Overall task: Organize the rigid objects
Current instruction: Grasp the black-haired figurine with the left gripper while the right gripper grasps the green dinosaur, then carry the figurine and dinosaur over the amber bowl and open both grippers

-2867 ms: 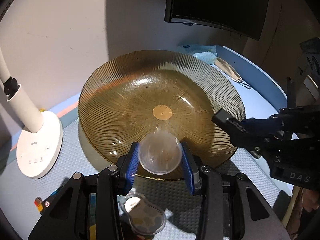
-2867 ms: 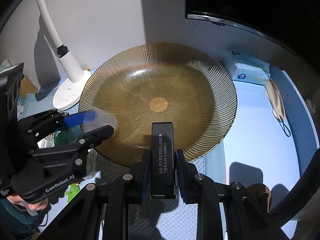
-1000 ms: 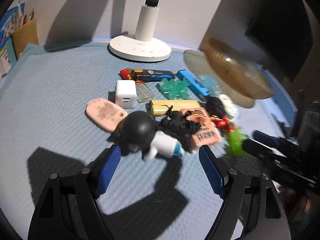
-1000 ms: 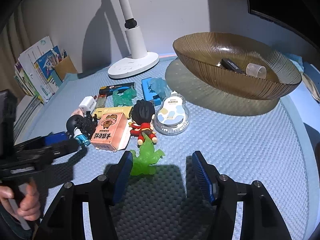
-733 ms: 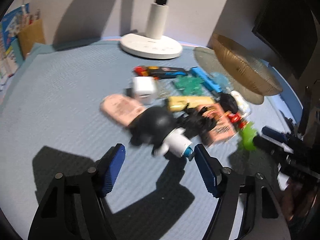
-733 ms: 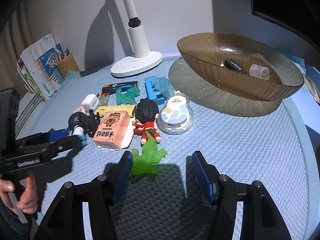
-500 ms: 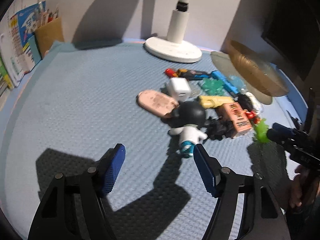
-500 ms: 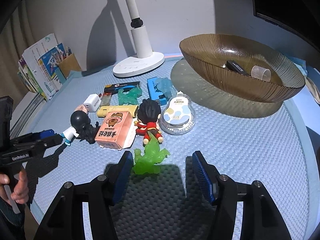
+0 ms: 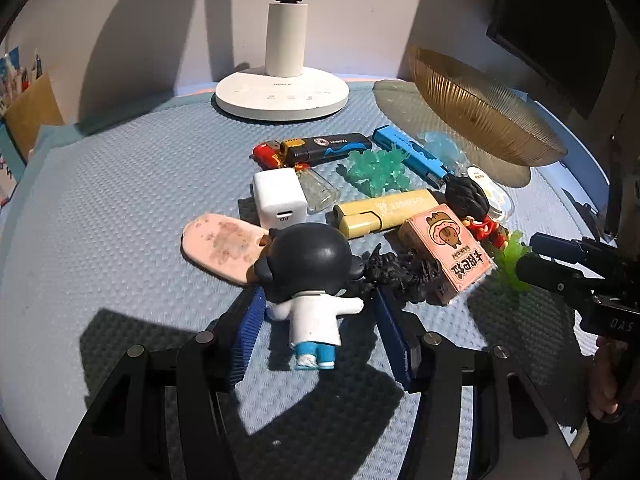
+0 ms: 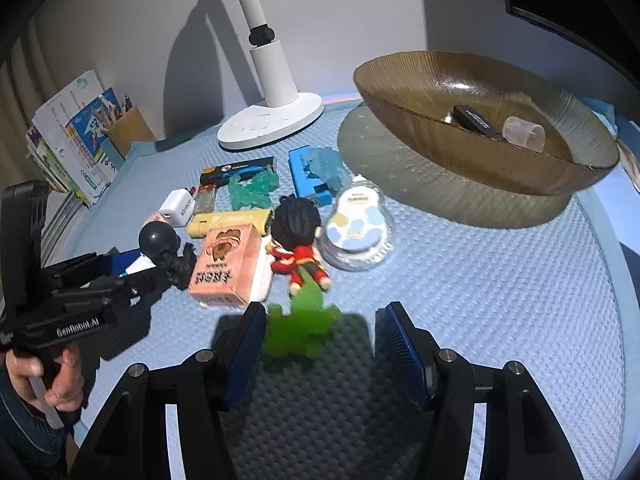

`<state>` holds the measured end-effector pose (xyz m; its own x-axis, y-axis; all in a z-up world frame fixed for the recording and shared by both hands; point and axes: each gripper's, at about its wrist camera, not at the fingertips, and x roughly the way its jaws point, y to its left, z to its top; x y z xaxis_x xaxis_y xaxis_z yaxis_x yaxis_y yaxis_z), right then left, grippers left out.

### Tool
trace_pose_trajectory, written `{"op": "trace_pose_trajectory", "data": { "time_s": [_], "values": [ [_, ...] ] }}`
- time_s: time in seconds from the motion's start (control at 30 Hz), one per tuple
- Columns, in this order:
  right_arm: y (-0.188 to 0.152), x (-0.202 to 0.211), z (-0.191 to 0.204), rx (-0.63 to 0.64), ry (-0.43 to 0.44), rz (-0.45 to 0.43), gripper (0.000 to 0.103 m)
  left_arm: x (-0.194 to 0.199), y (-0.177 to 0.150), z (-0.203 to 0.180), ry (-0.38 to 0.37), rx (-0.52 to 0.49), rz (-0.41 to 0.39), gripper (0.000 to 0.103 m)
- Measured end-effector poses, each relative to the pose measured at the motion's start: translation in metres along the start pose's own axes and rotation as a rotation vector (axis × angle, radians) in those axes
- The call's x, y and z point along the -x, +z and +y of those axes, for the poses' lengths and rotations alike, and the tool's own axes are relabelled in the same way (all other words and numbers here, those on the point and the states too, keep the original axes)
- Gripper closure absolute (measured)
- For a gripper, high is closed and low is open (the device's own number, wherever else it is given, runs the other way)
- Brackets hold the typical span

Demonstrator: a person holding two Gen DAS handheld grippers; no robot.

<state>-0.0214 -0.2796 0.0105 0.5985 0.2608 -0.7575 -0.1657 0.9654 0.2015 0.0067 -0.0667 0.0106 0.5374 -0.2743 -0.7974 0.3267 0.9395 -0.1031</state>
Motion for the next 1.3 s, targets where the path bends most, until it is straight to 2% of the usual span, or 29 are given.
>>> {"op": "trace_pose_trajectory", "data": {
  "time_s": [0.03,0.07,0.1,0.13,0.2,0.3,0.43,0.5,0.7,0.77,0.87,0.93,1.0,1.07,1.1,1.17,1.3],
  "values": [
    [0.001,-0.005,0.005,0.012,-0.02,0.015,0.043,0.0,0.0,-0.001,0.006,-0.006,-0.001,0.05],
    [0.001,-0.008,0.009,0.024,-0.034,0.025,0.045,0.001,0.0,-0.003,0.014,-0.013,-0.007,0.059],
    [0.0,-0.01,0.015,0.047,-0.061,0.031,0.057,0.003,-0.002,-0.003,0.024,-0.017,-0.015,0.059],
    [-0.001,-0.011,0.019,0.067,-0.081,0.032,0.063,0.005,-0.003,-0.002,0.014,-0.01,-0.017,0.059],
    [-0.005,-0.008,0.025,0.101,-0.106,0.022,0.063,0.014,-0.01,0.004,-0.005,0.021,-0.028,0.059],
    [-0.015,0.008,0.023,0.097,-0.072,0.001,0.063,0.03,-0.023,0.011,-0.004,0.043,-0.05,0.059],
    [-0.023,0.043,0.015,0.076,0.0,-0.045,0.063,0.057,-0.041,0.024,-0.049,0.1,-0.088,0.06],
    [-0.027,0.054,0.012,0.091,-0.002,-0.053,0.063,0.062,-0.048,0.026,-0.052,0.113,-0.084,0.06],
    [-0.049,0.033,0.006,0.068,-0.026,0.033,0.063,0.054,-0.065,0.014,-0.027,0.072,-0.029,0.058],
    [-0.055,0.033,0.006,0.068,-0.034,0.022,0.063,0.053,-0.066,0.01,-0.011,0.056,-0.022,0.053],
    [-0.055,0.034,0.006,0.073,-0.031,0.021,0.063,0.052,-0.062,0.009,0.005,0.05,-0.024,0.052],
    [-0.055,0.034,0.004,0.062,-0.016,0.025,0.052,0.048,-0.058,0.009,0.017,0.052,-0.012,0.052],
    [-0.057,0.036,0.002,0.045,0.009,0.02,0.049,0.044,-0.057,0.006,0.024,0.042,-0.001,0.052],
    [-0.058,0.036,0.003,0.045,0.001,0.018,0.049,0.042,-0.058,-0.001,0.045,0.012,-0.009,0.055],
    [-0.06,0.037,0.004,0.045,-0.003,0.014,0.049,0.042,-0.058,-0.004,0.055,0.002,-0.013,0.059],
    [-0.061,0.039,0.004,0.03,-0.008,0.004,0.05,0.042,-0.058,-0.008,0.074,-0.01,-0.02,0.06],
    [-0.06,0.037,0.008,0.012,-0.039,-0.004,0.057,0.043,-0.055,-0.011,0.057,0.004,-0.031,0.06]
  ]
}}
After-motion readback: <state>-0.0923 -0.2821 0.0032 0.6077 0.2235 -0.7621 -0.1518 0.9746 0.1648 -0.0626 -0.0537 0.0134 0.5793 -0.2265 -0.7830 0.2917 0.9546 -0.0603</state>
